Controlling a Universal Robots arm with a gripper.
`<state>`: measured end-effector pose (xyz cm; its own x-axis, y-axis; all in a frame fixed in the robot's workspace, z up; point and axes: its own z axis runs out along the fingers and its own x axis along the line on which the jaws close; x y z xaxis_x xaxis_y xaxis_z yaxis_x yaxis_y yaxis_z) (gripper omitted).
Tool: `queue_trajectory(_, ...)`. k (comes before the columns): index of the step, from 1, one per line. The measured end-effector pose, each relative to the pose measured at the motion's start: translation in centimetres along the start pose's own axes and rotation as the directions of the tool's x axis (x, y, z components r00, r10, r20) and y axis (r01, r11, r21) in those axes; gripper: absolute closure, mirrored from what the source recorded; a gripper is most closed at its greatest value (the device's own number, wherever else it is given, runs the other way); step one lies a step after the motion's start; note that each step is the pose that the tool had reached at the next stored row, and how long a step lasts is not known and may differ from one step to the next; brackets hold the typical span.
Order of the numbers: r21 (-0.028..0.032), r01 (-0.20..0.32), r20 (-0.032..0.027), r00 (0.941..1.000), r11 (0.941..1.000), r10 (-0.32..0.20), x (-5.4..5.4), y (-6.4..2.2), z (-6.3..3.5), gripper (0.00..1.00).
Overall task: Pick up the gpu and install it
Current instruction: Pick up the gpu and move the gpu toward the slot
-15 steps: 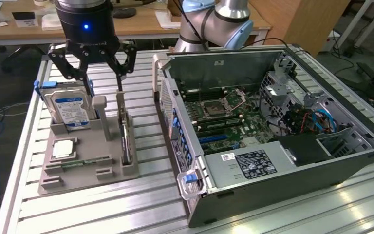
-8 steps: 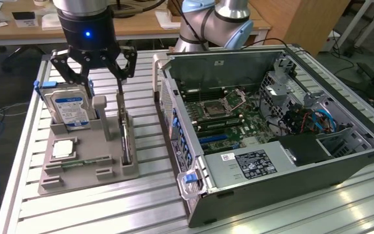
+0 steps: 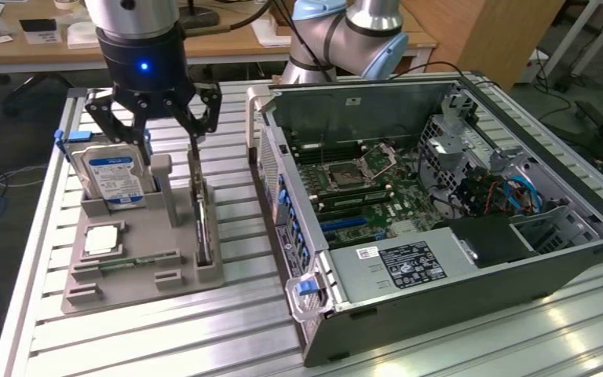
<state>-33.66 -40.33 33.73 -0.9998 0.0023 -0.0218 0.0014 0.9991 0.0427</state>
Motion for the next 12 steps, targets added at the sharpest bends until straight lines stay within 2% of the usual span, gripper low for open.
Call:
queue_trajectory(6, 0.0000, 0.000, 0.0000, 1.0000, 1.0000, 0.000, 0.01, -0.10, 0.68, 0.35)
queue_trajectory(12, -0.0008, 0.000, -0.0013, 1.0000, 1.0000, 0.000, -0.25, -0.26, 0.95, 0.35)
